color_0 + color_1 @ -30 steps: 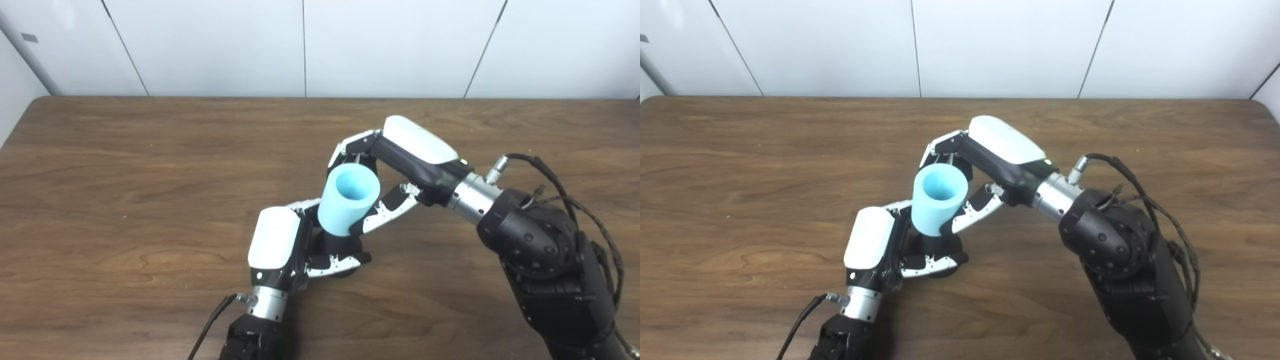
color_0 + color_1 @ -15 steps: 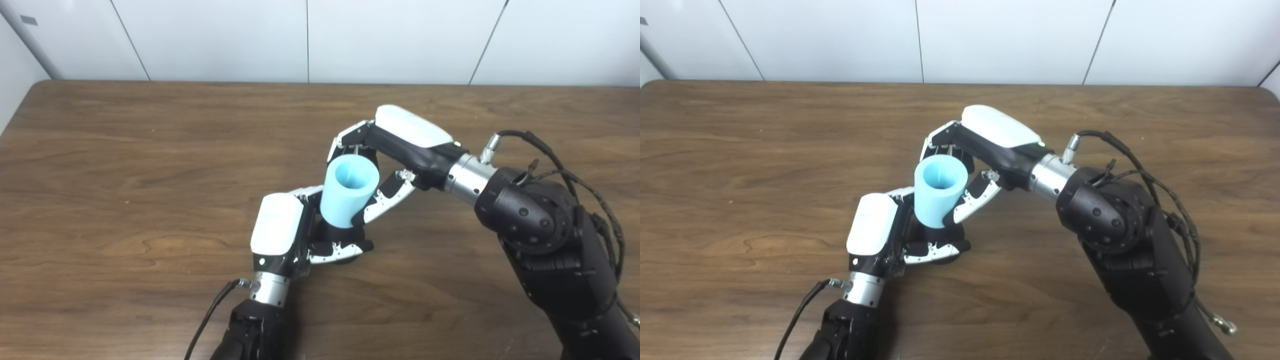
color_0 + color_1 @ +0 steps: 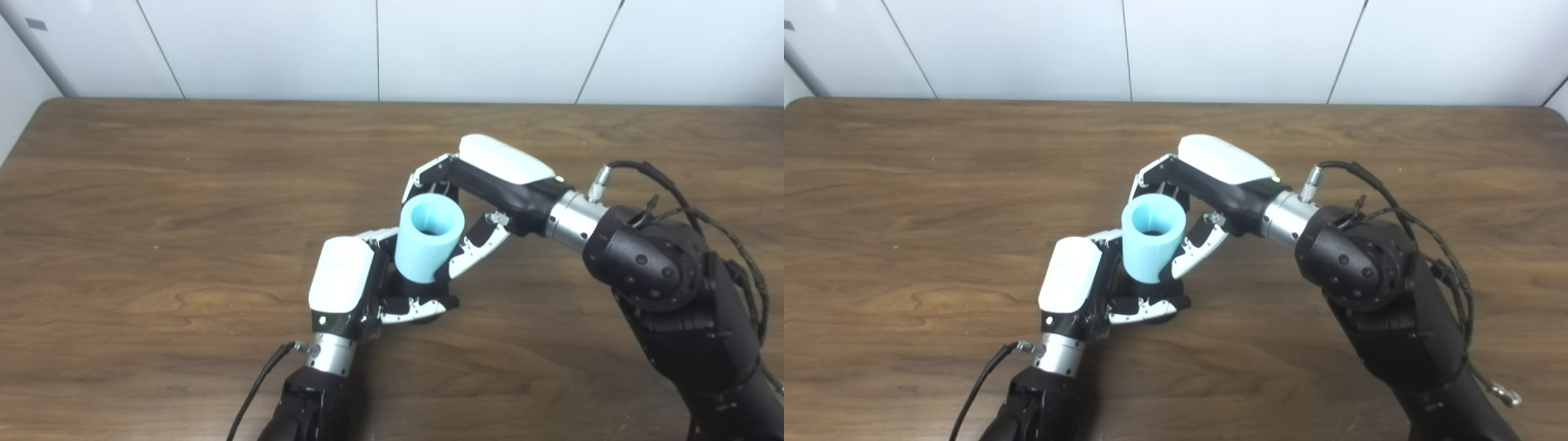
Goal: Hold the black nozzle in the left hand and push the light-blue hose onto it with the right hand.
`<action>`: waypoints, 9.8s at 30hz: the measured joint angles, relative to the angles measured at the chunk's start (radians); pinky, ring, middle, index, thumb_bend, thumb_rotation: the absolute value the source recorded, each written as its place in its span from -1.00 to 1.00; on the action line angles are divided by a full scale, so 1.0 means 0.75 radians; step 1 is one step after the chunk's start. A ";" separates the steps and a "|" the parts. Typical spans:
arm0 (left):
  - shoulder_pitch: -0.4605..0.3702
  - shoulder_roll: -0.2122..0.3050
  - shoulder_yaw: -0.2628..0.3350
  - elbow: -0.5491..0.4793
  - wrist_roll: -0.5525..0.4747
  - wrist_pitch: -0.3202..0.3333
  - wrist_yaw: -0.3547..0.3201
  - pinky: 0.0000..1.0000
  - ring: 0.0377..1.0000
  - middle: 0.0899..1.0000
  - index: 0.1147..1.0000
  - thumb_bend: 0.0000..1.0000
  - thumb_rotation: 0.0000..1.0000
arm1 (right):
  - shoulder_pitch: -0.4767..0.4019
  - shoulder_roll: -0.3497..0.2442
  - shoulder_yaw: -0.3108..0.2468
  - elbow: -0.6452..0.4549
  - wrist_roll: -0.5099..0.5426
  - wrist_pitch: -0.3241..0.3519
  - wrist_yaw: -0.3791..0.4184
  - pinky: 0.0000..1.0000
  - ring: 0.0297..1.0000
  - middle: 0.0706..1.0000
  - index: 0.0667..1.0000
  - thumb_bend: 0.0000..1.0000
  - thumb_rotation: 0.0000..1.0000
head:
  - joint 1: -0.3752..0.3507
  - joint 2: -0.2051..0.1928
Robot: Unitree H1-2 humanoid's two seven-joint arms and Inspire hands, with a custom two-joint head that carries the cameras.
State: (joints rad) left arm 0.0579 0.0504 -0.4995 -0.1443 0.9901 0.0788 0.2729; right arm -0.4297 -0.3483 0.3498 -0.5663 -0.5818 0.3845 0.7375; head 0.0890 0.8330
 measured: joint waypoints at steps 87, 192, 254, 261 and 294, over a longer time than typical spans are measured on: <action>-0.003 0.003 0.002 0.003 -0.036 -0.002 -0.012 -0.13 -0.08 -0.19 -0.14 0.05 -1.00 | 0.424 -0.058 -0.155 -0.278 -0.090 -0.573 -0.109 0.86 0.94 0.95 0.80 0.12 0.68 | 0.002 0.002; -0.002 0.003 -0.002 -0.004 -0.014 0.023 -0.018 -0.11 -0.06 -0.19 -0.13 0.04 -1.00 | 0.360 -0.107 -0.106 -0.320 0.001 -0.489 -0.160 0.82 0.88 0.87 0.82 0.00 0.66 | 0.010 0.020; -0.132 0.098 0.232 -0.349 0.181 0.256 -0.776 0.08 0.32 0.47 0.43 1.00 -0.31 | 0.300 -0.020 -0.251 -0.286 -0.039 -0.477 -0.156 0.75 0.85 0.82 0.79 0.01 0.80 | 0.045 -0.012; -0.250 0.152 0.326 -0.444 0.110 0.289 -0.974 0.18 0.38 0.50 0.40 1.00 -0.33 | 0.301 -0.017 -0.256 -0.277 -0.044 -0.478 -0.159 0.77 0.85 0.80 0.79 0.01 0.81 | 0.039 -0.016; -0.059 0.060 0.997 -0.531 -1.154 0.417 -0.622 1.00 1.00 0.95 0.96 0.18 0.41 | 0.509 0.134 -0.502 -0.047 0.343 -0.086 -0.389 0.64 0.91 0.99 0.99 0.05 1.00 | 0.020 -0.008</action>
State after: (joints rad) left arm 0.0140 0.0953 0.2481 -0.5423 0.1244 0.3913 -0.1932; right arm -0.0480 -0.2480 -0.0265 -0.6015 -0.3242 0.3201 0.4461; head 0.1043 0.8268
